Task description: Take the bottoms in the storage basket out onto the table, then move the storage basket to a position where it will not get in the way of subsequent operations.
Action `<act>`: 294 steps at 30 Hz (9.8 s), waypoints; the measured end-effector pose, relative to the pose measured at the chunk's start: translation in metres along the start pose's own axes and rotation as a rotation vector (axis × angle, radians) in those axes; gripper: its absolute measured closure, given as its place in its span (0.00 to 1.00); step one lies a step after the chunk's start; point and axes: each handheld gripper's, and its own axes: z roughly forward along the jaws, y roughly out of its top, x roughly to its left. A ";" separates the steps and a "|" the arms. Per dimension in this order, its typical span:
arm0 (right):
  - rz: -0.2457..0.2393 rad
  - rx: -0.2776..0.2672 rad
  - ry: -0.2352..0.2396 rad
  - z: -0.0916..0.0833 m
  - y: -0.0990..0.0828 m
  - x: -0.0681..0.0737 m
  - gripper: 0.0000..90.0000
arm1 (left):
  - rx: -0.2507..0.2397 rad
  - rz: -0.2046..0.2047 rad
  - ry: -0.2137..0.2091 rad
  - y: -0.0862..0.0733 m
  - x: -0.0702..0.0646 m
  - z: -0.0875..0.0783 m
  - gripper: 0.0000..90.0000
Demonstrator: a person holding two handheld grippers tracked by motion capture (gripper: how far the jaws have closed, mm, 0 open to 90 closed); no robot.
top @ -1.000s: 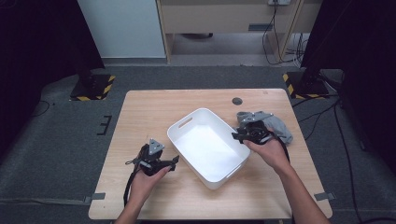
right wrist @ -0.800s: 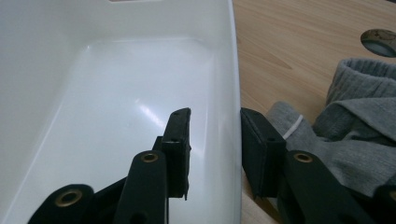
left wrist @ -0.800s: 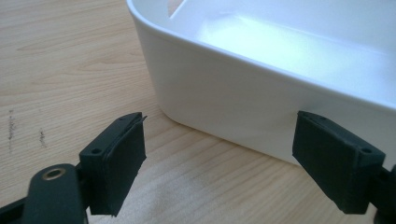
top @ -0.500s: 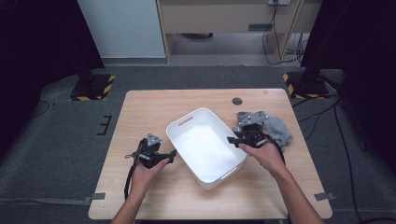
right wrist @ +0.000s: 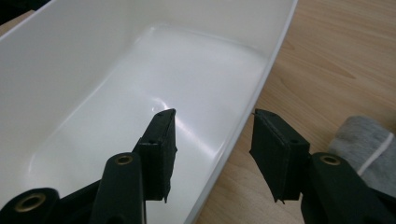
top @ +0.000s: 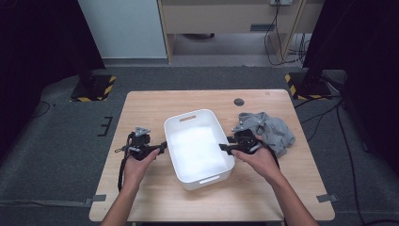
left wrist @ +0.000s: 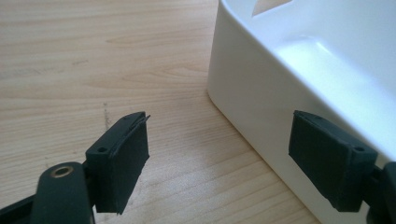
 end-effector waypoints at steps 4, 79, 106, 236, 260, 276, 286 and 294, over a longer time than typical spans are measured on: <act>0.013 -0.034 -0.017 -0.009 0.003 -0.006 0.55 | -0.013 0.037 0.013 0.005 -0.005 -0.008 0.21; 0.015 -0.042 -0.063 -0.018 -0.009 -0.020 0.56 | 0.067 0.136 -0.045 -0.003 -0.026 -0.017 0.68; 0.026 -0.071 -0.088 -0.030 0.006 -0.028 0.53 | 0.076 0.096 -0.023 -0.004 0.007 -0.026 0.84; 0.142 -0.090 -0.147 -0.042 -0.024 -0.056 0.24 | 0.112 0.006 0.111 0.010 0.145 -0.051 0.89; 0.138 -0.086 -0.150 -0.040 -0.023 -0.056 0.24 | 0.062 -0.088 0.150 -0.002 0.162 -0.064 0.94; 0.139 -0.089 -0.151 -0.043 -0.023 -0.057 0.24 | 0.050 -0.150 0.207 -0.001 0.163 -0.063 0.94; 0.143 -0.087 -0.154 -0.045 -0.024 -0.059 0.24 | 0.036 -0.137 0.207 0.000 0.164 -0.063 0.89; 0.112 -0.065 -0.185 -0.045 -0.016 -0.061 0.23 | -0.036 -0.080 0.236 0.013 0.149 -0.075 0.56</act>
